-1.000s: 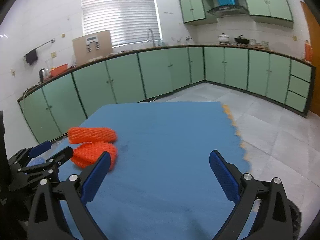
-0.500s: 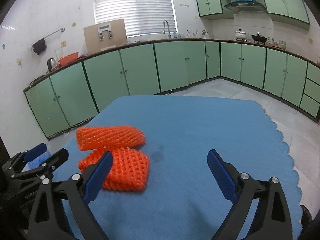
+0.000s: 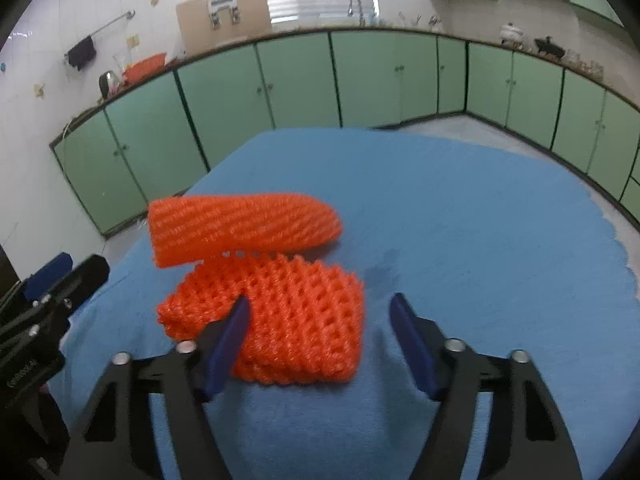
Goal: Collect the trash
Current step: 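Grasp one orange foam net with the right gripper while the left approaches the other net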
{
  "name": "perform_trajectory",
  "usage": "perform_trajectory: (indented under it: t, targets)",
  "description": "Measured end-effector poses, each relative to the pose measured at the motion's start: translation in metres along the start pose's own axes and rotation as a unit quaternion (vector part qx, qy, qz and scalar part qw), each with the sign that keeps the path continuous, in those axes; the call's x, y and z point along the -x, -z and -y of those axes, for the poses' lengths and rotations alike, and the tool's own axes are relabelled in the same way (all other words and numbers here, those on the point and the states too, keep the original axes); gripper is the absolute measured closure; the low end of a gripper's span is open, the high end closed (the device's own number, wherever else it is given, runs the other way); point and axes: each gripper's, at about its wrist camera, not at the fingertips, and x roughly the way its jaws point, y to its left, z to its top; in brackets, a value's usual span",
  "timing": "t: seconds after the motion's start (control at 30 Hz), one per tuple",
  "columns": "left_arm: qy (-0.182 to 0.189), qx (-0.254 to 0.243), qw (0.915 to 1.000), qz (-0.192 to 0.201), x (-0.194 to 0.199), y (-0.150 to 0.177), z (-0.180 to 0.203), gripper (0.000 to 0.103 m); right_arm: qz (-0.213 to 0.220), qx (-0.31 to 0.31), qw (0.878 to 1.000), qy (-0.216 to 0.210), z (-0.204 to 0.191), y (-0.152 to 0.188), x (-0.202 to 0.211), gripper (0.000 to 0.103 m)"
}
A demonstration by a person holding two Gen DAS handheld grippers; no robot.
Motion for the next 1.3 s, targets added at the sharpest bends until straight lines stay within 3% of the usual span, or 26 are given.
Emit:
perform_trajectory:
  t: [0.13,0.3,0.43,0.87,1.3]
  targets:
    - [0.000,0.000,1.0000,-0.003,-0.002,-0.002,0.002,0.020,-0.002,-0.001,1.000,-0.016,0.002,0.005,0.003,0.066]
    - [0.009,-0.002,1.0000,-0.002,-0.001,-0.003,0.008,0.020,0.004,-0.006,1.000,-0.023,0.011,0.013,0.017,0.081]
    - [0.024,-0.005,0.9997,-0.003,-0.001,-0.006,0.018,0.020,0.000,-0.011,1.000,-0.020,0.022,0.019,0.029,0.082]
    - [0.084,-0.022,0.9961,-0.009,-0.008,-0.013,0.071,0.019,0.003,-0.011,0.996,0.088,0.077,0.029,0.074,0.082]
    - [0.128,-0.058,0.9888,-0.049,-0.040,-0.005,0.141,0.018,0.008,-0.016,0.995,0.102,0.098,0.034,0.083,0.082]
